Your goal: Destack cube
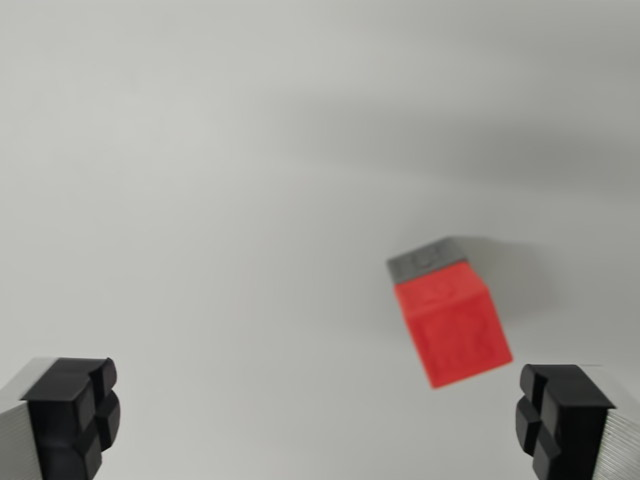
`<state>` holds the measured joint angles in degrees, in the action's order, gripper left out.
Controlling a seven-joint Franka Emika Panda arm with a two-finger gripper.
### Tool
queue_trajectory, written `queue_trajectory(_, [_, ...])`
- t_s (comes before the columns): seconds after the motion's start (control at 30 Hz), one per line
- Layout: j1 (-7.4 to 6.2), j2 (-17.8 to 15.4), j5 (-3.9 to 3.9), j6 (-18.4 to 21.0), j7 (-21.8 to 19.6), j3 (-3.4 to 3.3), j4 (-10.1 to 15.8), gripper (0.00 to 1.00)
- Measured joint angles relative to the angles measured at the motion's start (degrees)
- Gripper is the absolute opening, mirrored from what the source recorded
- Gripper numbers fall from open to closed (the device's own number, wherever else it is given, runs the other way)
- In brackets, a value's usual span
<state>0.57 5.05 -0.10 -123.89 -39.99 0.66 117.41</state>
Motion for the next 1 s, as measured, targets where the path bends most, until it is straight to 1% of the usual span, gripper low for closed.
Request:
queue_trajectory(0.37, [1.28, -0.54, 0.16, -3.35, 7.40, -0.75, 4.29, 1.00])
queue_trajectory(0.5, [1.94, -0.63, 0.22, -5.03, 11.05, -1.14, 6.26, 1.00])
queue_trajectory(0.9, [3.78, -0.62, 0.31, -9.37, 20.70, -2.10, 11.02, 1.00])
queue_trajectory(1.0, [4.32, -0.50, 0.33, -10.67, 23.71, -2.45, 12.32, 1.00])
